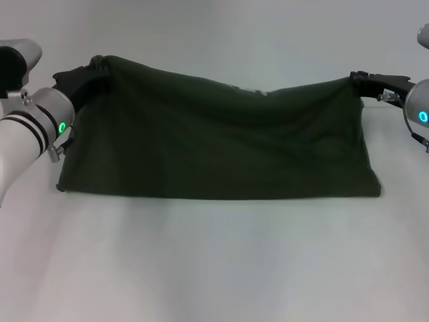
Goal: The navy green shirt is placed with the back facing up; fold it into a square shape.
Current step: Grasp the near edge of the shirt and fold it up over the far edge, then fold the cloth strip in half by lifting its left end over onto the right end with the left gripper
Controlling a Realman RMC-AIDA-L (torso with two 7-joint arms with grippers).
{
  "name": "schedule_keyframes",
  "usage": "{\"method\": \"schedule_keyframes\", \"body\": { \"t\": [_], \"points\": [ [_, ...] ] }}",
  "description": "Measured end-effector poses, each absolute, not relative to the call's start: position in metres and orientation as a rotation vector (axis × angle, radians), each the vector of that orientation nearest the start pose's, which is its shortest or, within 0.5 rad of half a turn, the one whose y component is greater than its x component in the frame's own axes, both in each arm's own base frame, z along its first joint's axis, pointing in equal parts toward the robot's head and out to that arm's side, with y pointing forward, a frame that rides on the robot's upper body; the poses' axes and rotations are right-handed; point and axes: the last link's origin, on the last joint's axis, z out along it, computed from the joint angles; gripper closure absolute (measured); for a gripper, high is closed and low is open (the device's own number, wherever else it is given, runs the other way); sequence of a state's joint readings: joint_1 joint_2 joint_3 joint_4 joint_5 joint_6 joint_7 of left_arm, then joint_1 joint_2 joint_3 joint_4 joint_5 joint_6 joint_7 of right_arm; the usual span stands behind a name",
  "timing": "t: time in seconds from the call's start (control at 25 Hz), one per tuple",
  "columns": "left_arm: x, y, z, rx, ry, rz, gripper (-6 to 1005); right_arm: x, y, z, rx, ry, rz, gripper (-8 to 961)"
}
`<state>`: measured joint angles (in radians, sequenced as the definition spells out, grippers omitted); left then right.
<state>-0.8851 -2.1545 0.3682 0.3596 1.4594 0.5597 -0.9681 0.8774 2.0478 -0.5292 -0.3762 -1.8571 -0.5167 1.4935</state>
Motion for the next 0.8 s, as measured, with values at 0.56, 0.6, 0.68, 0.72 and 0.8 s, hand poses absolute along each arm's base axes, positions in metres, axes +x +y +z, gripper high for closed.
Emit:
{"method": "schedule_keyframes", "body": {
  "t": [0.56, 0.6, 0.68, 0.72, 0.8],
  "points": [
    [-0.266, 0.472, 0.032, -1.546, -0.952, -0.717, 736, 0.263, 0.484, 0.035, -1.844, 0.942, 0.473, 504],
    [-0.27, 0.471, 0.036, -1.522, -0.968, -0.733, 720, 0.263, 0.484, 0.035, -1.844, 0.942, 0.473, 482],
    [-0.274, 0.467, 0.037, -1.508, -0.992, -0.758, 664, 0.264, 0.482, 0.036, -1.852, 0.945, 0.479, 438],
    [-0.276, 0.464, 0.035, -1.514, -1.006, -0.773, 625, 0.265, 0.481, 0.036, -1.858, 0.947, 0.485, 416],
    [-0.277, 0.457, 0.029, -1.558, -1.014, -0.803, 547, 0.266, 0.478, 0.037, -1.879, 0.955, 0.51, 332]
  ]
}}
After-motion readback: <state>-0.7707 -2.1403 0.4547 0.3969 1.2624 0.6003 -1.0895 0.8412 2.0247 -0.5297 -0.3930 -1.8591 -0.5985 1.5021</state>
